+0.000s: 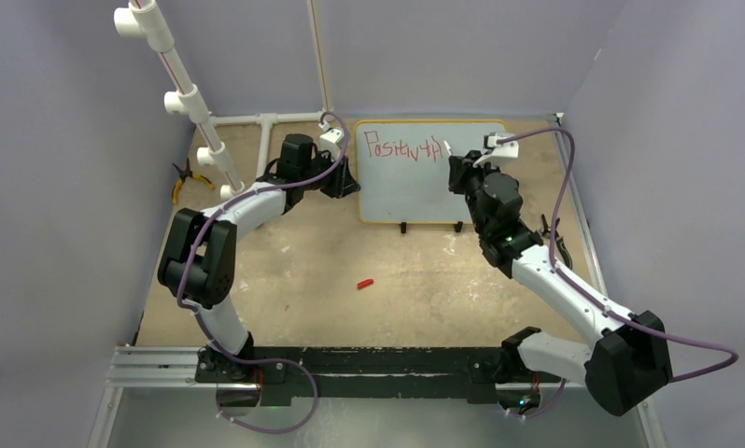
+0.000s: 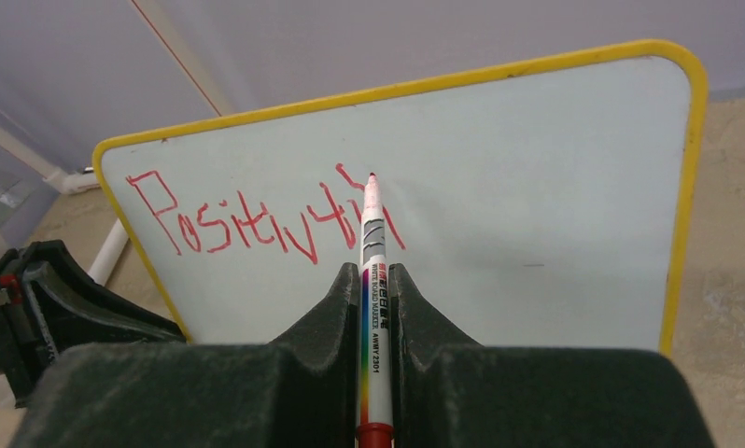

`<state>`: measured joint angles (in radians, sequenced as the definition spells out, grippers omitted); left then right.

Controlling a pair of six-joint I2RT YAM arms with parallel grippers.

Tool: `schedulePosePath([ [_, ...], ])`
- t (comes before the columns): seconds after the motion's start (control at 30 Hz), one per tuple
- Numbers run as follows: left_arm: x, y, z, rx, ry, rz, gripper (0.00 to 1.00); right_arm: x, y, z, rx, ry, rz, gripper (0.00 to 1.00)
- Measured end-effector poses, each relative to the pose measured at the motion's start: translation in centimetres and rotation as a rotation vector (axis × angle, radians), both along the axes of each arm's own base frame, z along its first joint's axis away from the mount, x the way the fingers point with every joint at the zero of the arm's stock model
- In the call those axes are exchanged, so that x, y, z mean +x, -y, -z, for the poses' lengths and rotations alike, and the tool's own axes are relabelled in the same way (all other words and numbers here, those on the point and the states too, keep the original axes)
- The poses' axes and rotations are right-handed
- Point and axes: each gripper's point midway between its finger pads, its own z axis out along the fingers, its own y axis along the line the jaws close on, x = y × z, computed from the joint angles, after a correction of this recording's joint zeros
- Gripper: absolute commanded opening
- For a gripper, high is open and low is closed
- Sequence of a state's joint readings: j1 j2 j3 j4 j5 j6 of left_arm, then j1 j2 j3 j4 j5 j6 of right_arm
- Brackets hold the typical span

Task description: Write a sentence on the whiteboard

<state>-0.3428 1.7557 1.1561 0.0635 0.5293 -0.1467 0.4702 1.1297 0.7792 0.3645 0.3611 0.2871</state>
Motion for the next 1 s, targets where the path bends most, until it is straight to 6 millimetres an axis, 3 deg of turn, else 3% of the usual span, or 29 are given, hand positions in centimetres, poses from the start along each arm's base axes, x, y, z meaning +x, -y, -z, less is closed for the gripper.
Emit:
schedulePosePath([
  [0.27, -0.2, 0.2, -0.1, -0.011, -0.004, 0.01, 0.21, 0.6, 0.6, 1.5, -0.023, -0.037, 0.046, 0.0],
  [1.0, -0.3, 0.7, 0.3, -0.019, -0.019, 0.018, 0.17, 0.9, 0.7, 2.4, -0.035, -0.059, 0.062, 0.0],
])
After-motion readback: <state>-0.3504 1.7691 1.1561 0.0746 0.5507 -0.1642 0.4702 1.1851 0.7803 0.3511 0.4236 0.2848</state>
